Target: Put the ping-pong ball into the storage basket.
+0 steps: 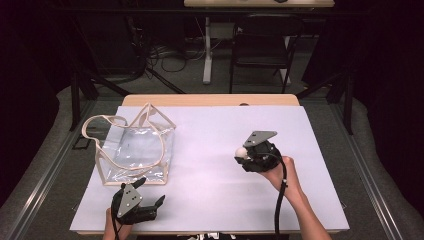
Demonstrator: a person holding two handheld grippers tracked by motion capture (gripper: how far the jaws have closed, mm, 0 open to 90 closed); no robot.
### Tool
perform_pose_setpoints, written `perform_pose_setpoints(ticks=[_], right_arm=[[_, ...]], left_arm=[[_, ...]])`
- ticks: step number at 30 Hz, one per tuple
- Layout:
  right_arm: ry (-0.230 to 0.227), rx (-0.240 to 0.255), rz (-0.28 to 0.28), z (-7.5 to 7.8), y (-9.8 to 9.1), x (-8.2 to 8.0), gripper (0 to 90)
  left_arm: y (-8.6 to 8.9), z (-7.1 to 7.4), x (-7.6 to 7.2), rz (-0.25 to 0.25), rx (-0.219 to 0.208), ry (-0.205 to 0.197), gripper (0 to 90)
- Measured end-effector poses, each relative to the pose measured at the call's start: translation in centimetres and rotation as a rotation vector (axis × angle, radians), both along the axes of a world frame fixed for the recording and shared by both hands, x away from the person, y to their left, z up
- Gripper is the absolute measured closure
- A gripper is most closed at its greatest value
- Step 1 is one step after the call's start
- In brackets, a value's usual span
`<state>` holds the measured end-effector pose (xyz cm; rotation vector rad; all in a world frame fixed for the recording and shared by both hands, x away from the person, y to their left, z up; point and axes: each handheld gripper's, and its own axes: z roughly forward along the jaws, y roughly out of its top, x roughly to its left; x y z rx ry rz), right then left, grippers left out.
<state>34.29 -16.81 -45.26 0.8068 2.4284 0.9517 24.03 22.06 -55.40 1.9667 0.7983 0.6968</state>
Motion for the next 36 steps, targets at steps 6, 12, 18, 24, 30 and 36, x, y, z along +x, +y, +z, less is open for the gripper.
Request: perform_pose_setpoints(ticks=[6, 12, 18, 24, 30, 36], right_arm=[[-0.008, 0.002, 0.002, 0.4, 0.2, 0.4, 51.1], [-0.012, 0.0, 0.003, 0.8, 0.5, 0.7, 51.1], [-0.015, -0.002, 0.007, 1.1, 0.8, 1.1, 51.1], [-0.021, -0.004, 0.018, 1.4, 1.2, 1.5, 51.1], [-0.024, -0.007, 0.023, 1.7, 1.6, 1.9, 51.1], [-0.029, -0.007, 0.029, 2.0, 2.1, 2.2, 51.1]], left_arm=[[0.0, 0.0, 0.0, 0.001, -0.001, 0.0, 16.1], [0.0, 0.0, 0.0, -0.001, 0.001, -0.003, 16.2], [0.0, 0.0, 0.0, -0.001, 0.001, -0.003, 16.2], [0.0, 0.0, 0.0, -0.002, 0.001, -0.004, 16.1], [0.0, 0.0, 0.0, -0.003, 0.003, -0.003, 16.2], [0.0, 0.0, 0.0, -0.004, 0.002, -0.004, 16.2]])
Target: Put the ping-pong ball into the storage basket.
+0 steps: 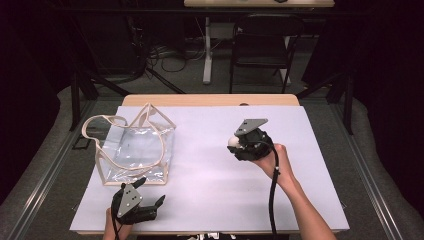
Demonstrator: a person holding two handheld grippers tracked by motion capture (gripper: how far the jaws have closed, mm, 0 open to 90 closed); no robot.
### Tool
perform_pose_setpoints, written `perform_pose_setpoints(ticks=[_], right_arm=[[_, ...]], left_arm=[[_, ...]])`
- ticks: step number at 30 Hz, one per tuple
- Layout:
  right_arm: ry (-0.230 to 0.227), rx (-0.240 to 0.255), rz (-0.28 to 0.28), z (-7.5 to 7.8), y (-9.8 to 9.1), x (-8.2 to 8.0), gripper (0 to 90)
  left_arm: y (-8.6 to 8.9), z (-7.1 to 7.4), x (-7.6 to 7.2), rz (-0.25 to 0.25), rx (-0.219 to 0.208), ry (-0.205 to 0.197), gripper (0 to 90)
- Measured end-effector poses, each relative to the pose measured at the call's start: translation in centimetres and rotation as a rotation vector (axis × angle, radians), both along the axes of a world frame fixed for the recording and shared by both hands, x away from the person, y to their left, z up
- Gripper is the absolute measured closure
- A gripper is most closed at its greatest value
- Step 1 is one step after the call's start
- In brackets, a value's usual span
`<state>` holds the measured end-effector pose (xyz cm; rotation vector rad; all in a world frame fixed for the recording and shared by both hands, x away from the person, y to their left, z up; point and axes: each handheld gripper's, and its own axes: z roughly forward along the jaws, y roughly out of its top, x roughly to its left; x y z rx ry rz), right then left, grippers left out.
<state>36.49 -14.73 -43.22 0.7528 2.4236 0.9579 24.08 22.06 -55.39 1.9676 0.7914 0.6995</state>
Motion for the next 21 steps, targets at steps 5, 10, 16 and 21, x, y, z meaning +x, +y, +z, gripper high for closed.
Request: perform_pose_setpoints(ticks=[5, 10, 16, 21], right_arm=[[0.005, -0.009, 0.008, 0.3, 0.5, 0.4, 51.1], [-0.005, -0.014, 0.017, 0.7, 1.0, 0.7, 51.1], [-0.01, -0.019, 0.022, 1.0, 1.3, 1.1, 51.1], [-0.007, -0.014, 0.026, 1.2, 1.4, 1.5, 51.1]], left_arm=[[0.0, 0.0, 0.0, 0.001, -0.006, 0.006, 16.1], [-0.1, 0.0, 0.0, 0.004, -0.002, 0.0, 16.2], [0.0, 0.0, 0.1, 0.007, -0.007, 0.002, 16.1], [-0.2, -0.1, 0.1, 0.001, -0.001, 0.007, 16.2]])
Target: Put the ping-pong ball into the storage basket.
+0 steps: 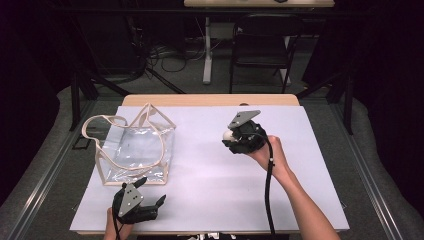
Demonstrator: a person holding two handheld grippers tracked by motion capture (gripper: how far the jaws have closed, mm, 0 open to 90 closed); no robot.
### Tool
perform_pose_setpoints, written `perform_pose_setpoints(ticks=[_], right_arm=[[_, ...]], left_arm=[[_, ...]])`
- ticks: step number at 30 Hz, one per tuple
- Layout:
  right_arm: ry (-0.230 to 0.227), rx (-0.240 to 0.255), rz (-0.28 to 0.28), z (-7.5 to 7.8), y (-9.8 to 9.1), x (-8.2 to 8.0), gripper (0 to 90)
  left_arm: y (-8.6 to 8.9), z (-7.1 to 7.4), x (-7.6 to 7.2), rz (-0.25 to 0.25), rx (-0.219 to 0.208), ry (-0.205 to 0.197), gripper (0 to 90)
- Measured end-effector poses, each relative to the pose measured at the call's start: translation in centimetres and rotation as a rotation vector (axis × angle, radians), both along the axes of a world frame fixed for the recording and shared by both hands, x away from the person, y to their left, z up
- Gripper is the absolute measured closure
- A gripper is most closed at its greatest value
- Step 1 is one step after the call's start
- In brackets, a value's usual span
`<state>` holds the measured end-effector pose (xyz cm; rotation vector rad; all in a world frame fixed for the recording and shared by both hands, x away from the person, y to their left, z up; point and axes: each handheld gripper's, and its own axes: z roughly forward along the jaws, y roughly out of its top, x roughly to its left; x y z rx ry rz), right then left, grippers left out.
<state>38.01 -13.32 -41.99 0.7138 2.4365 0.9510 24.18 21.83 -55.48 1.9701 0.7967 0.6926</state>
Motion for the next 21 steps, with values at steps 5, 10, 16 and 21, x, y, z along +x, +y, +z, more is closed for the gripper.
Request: perform_pose_setpoints(ticks=[5, 10, 16, 21], right_arm=[[0.0, 0.007, 0.006, 0.2, 0.3, 0.3, 51.1], [-0.007, 0.004, 0.019, 0.4, 0.8, 0.5, 51.1], [-0.005, 0.002, 0.027, 0.4, 1.2, 0.8, 51.1], [-0.007, -0.006, 0.035, 0.6, 1.6, 0.9, 51.1]], left_arm=[[0.1, 0.0, -0.1, 0.006, -0.007, -0.005, 16.1], [0.0, 0.0, -0.1, -0.001, 0.001, -0.004, 16.2], [-0.1, -0.1, 0.0, -0.005, 0.005, 0.003, 16.2], [-0.1, -0.1, 0.0, -0.003, 0.004, 0.0, 16.1]])
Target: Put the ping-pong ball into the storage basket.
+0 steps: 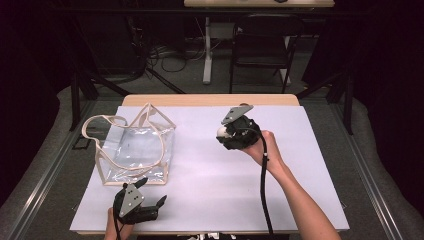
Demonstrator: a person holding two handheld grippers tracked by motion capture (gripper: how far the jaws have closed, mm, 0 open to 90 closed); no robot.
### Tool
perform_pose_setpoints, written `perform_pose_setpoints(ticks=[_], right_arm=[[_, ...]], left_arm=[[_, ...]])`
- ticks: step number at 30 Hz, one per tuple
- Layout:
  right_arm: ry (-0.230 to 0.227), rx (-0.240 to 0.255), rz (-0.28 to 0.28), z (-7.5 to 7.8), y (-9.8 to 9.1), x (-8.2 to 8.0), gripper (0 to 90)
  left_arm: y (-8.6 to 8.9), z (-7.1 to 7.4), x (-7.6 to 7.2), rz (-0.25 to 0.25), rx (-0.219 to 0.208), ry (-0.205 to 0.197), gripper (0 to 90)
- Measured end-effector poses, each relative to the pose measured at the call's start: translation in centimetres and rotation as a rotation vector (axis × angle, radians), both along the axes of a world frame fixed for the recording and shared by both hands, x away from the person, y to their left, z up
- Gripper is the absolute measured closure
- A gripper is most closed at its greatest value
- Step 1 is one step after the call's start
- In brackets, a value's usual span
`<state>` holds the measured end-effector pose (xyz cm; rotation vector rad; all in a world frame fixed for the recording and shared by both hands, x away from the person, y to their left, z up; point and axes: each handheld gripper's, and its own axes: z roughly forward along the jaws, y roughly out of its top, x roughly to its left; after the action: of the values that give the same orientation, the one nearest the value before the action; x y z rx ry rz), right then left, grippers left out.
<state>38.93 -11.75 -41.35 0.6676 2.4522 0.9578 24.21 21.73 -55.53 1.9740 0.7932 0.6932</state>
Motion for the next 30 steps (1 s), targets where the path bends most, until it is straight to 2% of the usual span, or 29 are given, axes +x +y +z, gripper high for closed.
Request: perform_pose_setpoints(ticks=[30], right_arm=[[-0.024, -0.015, 0.051, 1.2, 2.9, 0.6, 51.1]], left_arm=[[0.0, 0.0, 0.0, -0.008, -0.005, 0.006, 16.2]])
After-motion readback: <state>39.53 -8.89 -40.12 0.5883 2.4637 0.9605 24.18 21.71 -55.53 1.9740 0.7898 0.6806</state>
